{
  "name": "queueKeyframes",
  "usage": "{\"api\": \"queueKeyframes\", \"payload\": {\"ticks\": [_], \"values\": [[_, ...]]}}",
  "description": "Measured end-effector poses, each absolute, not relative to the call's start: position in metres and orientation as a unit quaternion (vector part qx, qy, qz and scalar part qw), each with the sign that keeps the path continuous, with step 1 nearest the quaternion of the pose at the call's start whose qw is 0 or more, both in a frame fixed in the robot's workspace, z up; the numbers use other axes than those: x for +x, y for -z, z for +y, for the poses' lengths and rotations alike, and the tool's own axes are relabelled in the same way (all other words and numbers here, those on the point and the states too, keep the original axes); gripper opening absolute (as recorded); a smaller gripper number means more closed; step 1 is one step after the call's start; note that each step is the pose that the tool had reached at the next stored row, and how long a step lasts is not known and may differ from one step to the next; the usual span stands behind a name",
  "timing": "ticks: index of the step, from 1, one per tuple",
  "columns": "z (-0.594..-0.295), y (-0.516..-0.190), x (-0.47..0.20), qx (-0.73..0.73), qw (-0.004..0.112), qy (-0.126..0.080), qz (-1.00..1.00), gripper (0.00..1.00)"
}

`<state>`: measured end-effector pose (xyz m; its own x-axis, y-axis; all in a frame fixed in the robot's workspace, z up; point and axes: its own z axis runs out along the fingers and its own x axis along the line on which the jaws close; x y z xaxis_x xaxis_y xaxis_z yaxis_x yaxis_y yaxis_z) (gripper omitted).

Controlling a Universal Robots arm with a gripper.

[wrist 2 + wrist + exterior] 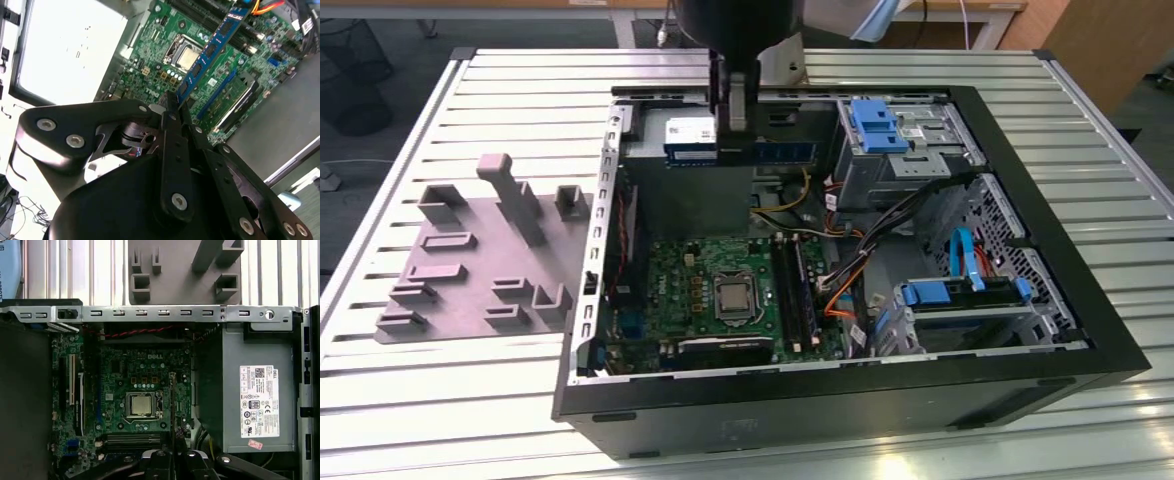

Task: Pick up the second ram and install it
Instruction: 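Pick up the second ram and move it above second insertion slot, then insert the second ram into the second slot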

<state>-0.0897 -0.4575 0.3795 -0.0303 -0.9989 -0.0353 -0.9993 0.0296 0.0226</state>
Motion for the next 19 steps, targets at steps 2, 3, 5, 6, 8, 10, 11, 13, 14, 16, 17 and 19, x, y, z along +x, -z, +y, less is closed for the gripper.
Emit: {"api": "queueKeyframes", "payload": {"ticks": [2, 3, 5, 6, 8, 10, 11, 13, 14, 16, 17, 19], "values": [[-0.458, -0.379, -0.084, -0.696, 0.005, -0.020, 0.718, 0.14], [-0.458, -0.379, -0.081, -0.696, 0.005, -0.020, 0.718, 0.14], [-0.458, -0.379, -0.075, -0.696, 0.005, -0.020, 0.718, 0.14], [-0.458, -0.379, -0.071, -0.696, 0.005, -0.020, 0.718, 0.14], [-0.458, -0.379, -0.065, -0.696, 0.005, -0.020, 0.718, 0.14], [-0.457, -0.379, -0.059, -0.696, 0.005, -0.020, 0.718, 0.14], [-0.457, -0.379, -0.056, -0.696, 0.005, -0.020, 0.718, 0.14], [-0.457, -0.379, -0.053, -0.696, 0.005, -0.020, 0.718, 0.14], [-0.457, -0.379, -0.053, -0.696, 0.005, -0.020, 0.718, 0.14], [-0.457, -0.379, -0.052, -0.696, 0.005, -0.020, 0.718, 0.14], [-0.457, -0.379, -0.051, -0.696, 0.005, -0.020, 0.718, 0.14], [-0.457, -0.379, -0.051, -0.696, 0.005, -0.020, 0.718, 0.14]]}}
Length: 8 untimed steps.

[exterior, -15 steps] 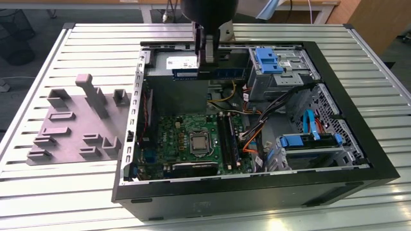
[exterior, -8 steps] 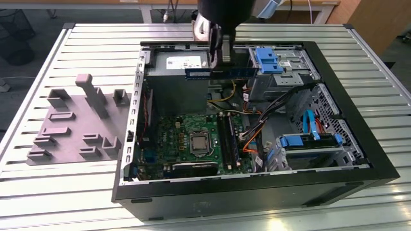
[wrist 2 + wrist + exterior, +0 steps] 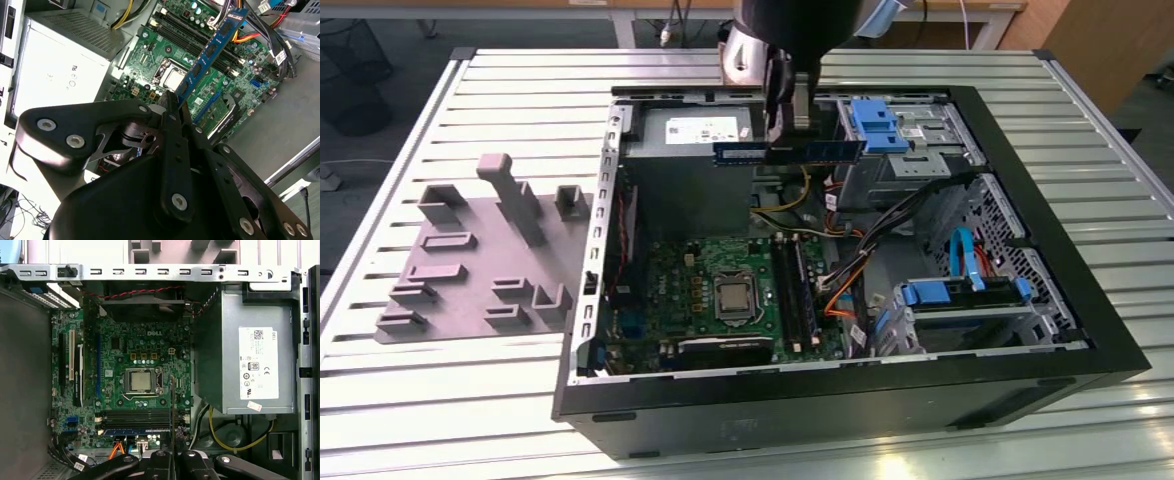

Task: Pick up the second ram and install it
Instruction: 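Insert the second ram into the second slot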

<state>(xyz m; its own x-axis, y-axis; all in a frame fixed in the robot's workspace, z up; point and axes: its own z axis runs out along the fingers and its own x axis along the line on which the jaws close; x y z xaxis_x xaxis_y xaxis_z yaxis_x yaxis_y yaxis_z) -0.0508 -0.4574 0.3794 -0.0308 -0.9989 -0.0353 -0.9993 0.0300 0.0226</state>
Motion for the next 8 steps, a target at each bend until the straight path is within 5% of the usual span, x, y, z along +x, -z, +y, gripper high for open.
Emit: {"api": "queueKeyframes", "payload": {"ticks": [8], "values": [[-0.4574, -0.3794, -0.0507, -0.695, 0.005, -0.020, 0.719, 0.14]]}}
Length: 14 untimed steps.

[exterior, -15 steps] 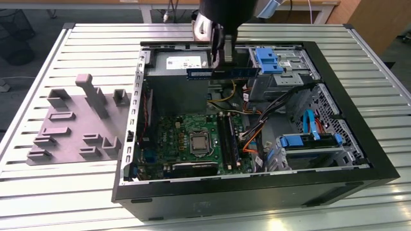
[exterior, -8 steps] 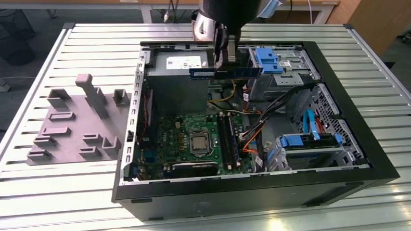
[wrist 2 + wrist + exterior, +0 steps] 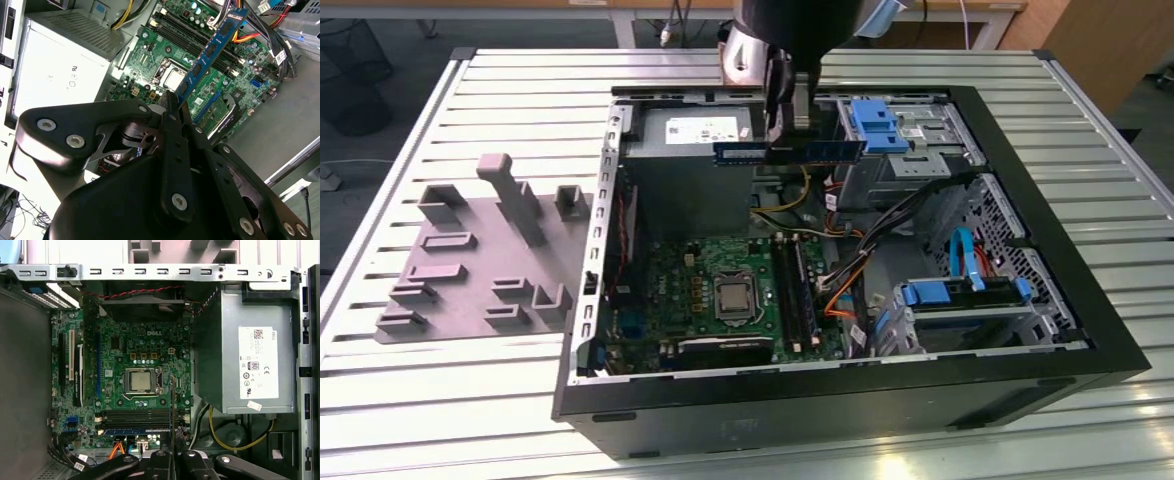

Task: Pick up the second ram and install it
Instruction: 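Insert the second ram into the second slot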

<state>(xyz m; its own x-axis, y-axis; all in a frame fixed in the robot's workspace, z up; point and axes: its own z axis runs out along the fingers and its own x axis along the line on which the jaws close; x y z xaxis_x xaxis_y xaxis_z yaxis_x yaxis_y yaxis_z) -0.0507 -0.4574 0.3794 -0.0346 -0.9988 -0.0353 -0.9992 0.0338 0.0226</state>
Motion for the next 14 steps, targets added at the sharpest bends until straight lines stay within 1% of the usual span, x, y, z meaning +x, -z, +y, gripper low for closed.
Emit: {"api": "queueKeyframes", "payload": {"ticks": [14], "values": [[-0.4574, -0.3792, -0.0507, -0.652, 0.005, -0.019, 0.758, 0.14]]}}
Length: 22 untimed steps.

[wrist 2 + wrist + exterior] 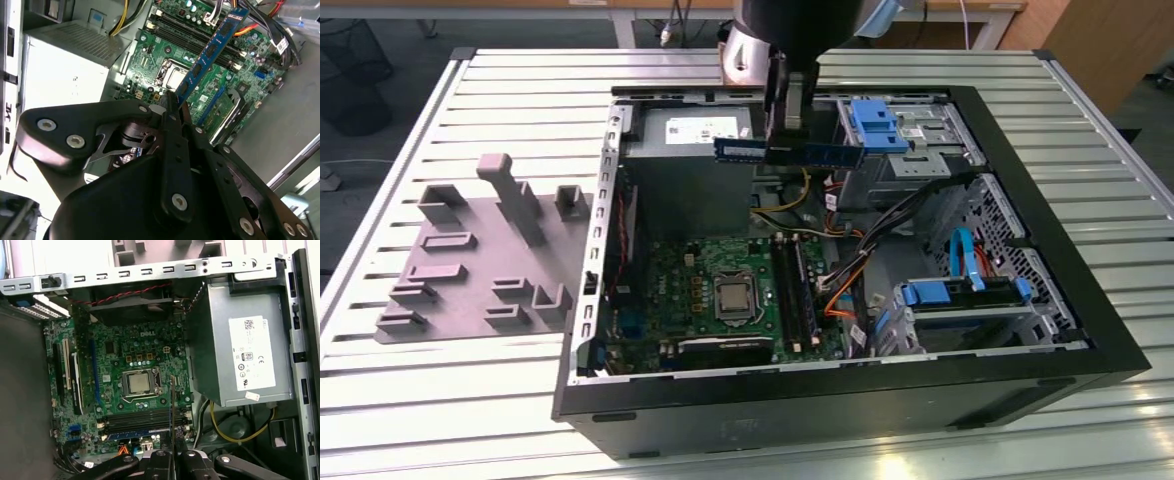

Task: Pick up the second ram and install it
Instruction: 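Insert the second ram into the second slot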

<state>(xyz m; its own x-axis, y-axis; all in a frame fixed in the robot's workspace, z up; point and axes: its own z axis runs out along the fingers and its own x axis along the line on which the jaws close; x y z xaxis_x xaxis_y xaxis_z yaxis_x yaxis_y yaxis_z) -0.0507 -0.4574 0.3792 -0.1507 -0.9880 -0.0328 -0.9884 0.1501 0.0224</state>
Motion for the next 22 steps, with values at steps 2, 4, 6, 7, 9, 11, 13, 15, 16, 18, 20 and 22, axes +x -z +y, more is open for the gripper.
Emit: {"api": "queueKeyframes", "payload": {"ticks": [2, 4, 6, 7, 9, 11, 13, 15, 16, 18, 20, 22], "values": [[-0.4574, -0.3791, -0.0507, -0.642, 0.005, -0.019, 0.766, 0.14], [-0.4574, -0.3791, -0.0507, -0.632, 0.005, -0.019, 0.775, 0.14], [-0.4574, -0.3790, -0.0507, -0.621, 0.005, -0.018, 0.783, 0.14], [-0.4574, -0.3789, -0.0507, -0.616, 0.005, -0.018, 0.787, 0.14], [-0.4574, -0.3789, -0.0507, -0.605, 0.006, -0.018, 0.796, 0.14], [-0.4574, -0.3788, -0.0507, -0.594, 0.006, -0.018, 0.805, 0.14], [-0.4574, -0.3788, -0.0507, -0.583, 0.006, -0.017, 0.812, 0.14], [-0.4574, -0.3787, -0.0507, -0.573, 0.006, -0.017, 0.820, 0.14], [-0.4574, -0.3787, -0.0507, -0.568, 0.006, -0.017, 0.823, 0.14], [-0.4574, -0.3786, -0.0507, -0.558, 0.006, -0.017, 0.830, 0.14], [-0.4574, -0.3786, -0.0507, -0.548, 0.006, -0.017, 0.837, 0.14], [-0.4574, -0.3785, -0.0507, -0.538, 0.006, -0.016, 0.843, 0.14]]}}
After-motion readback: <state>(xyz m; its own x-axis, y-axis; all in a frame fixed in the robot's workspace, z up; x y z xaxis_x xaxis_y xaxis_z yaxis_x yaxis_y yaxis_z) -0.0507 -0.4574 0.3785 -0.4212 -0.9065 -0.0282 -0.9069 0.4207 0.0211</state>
